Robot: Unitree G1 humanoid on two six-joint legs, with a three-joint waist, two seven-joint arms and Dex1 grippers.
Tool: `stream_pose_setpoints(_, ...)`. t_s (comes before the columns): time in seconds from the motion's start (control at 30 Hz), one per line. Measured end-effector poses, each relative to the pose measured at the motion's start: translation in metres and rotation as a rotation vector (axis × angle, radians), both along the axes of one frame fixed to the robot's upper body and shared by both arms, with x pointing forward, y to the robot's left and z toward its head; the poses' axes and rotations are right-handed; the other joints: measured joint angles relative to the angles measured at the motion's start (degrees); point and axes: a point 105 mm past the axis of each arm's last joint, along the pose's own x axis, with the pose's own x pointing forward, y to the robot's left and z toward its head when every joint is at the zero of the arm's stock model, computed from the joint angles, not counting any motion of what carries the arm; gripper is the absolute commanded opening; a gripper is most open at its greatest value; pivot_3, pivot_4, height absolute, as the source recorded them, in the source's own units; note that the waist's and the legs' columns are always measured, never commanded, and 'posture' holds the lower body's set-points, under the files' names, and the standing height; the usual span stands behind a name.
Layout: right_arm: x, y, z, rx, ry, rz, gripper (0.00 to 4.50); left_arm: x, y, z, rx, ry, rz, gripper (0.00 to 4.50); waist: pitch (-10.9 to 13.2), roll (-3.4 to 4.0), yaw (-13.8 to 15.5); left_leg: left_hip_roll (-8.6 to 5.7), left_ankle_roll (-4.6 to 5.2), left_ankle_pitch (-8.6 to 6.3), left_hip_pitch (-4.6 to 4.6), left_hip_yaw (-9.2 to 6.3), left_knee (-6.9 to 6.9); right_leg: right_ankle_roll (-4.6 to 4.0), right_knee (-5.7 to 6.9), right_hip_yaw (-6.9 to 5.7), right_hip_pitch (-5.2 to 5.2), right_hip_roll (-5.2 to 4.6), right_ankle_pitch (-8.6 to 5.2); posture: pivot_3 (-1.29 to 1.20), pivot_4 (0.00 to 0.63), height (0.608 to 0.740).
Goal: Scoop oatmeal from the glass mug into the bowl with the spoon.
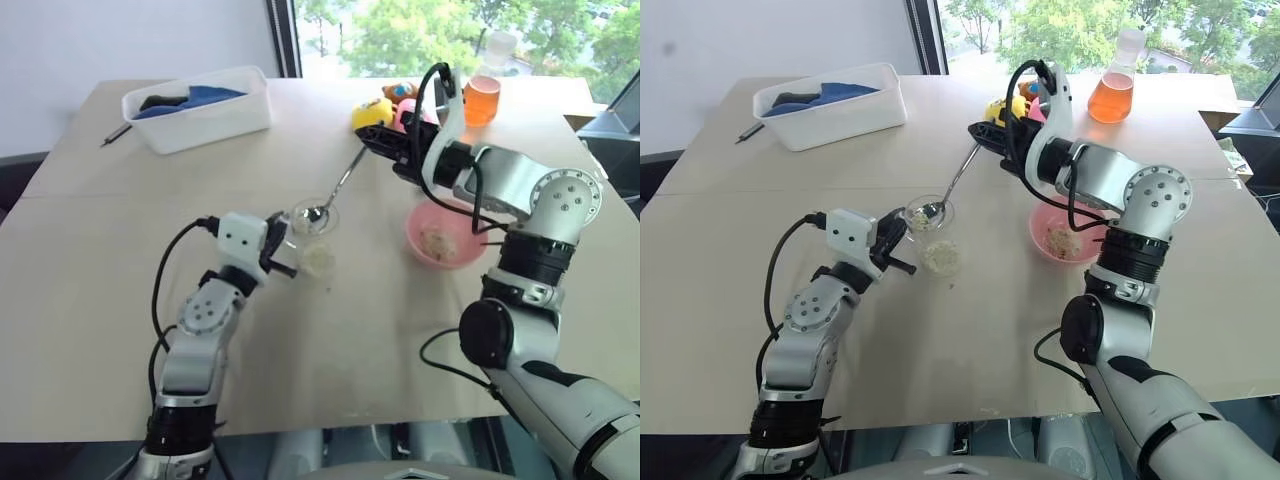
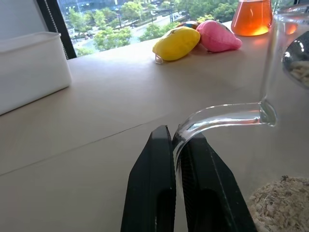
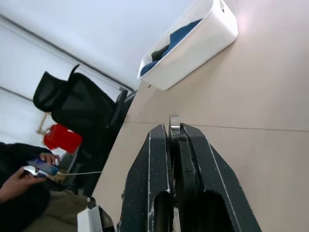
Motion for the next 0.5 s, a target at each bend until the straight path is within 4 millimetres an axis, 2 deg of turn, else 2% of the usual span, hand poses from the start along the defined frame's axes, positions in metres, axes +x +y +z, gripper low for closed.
stream_pose_setpoints(0.2, 0.002, -0.006, 0.001, 0.029, 0.037, -0.014, 0.0, 0.002, -0.004, -0.002, -0.018, -0.012, -0.007, 0.14, 0.0, 0.0, -0.2, 0.0, 0.0, 0.0, 0.0, 0.0, -0.04, 0.0, 0.0, 0.0, 0.0, 0.0, 0.0, 0.0, 0.15, 0.74)
stream_pose_setpoints(0.5, 0.0, -0.015, 0.014, 0.091, 0.026, -0.025, 0.0, 0.012, -0.01, -0.001, -0.077, -0.015, -0.007, 0.14, 0.0, 0.0, -0.2, 0.0, 0.0, 0.0, 0.0, 0.0, -0.04, 0.0, -0.01, 0.0, 0.0, 0.0, 0.0, 0.0, 0.15, 0.74)
